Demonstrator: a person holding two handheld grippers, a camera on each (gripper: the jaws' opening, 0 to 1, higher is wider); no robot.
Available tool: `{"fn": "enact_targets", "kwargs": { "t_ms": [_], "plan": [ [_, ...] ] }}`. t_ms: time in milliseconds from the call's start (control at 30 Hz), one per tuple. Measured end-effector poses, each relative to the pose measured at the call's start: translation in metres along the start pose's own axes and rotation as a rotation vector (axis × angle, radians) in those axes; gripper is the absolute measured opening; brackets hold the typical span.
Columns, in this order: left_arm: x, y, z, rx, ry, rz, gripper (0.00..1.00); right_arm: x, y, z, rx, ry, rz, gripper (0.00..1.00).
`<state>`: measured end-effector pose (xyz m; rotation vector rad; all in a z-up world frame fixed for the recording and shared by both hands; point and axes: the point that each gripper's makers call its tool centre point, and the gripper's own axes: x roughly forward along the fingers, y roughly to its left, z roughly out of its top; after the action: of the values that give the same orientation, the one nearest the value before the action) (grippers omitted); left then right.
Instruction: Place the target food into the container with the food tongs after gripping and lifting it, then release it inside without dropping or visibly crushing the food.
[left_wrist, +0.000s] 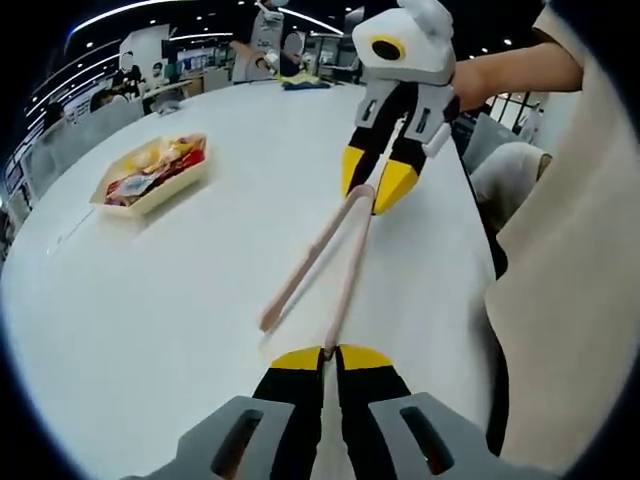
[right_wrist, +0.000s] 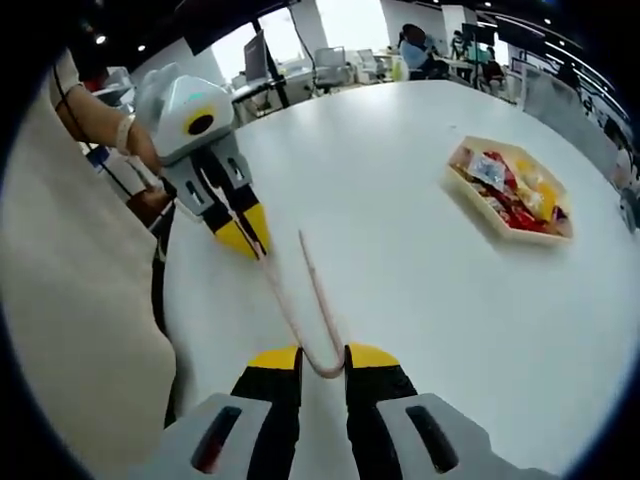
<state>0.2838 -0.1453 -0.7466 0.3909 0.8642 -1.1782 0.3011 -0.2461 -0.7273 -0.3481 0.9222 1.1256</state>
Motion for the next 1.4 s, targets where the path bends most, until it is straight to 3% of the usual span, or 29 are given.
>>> {"fn": "enact_targets", "kwargs": {
  "t_ms": [300,500,1400],
  "plan": [
    [0.004,-0.002,0.000,0.047,0.024,0.000,0.01,0.002,-0.002,-0.006,-0.007,0.010,-0.007,0.16],
    [0.007,-0.001,-0.007,0.084,0.072,0.011,0.01,0.006,0.000,-0.006,-0.009,0.006,0.003,0.16],
    [0.012,0.000,-0.005,0.099,0.090,0.032,0.02,0.012,-0.004,-0.017,-0.017,0.032,-0.016,0.16]
  ]
}}
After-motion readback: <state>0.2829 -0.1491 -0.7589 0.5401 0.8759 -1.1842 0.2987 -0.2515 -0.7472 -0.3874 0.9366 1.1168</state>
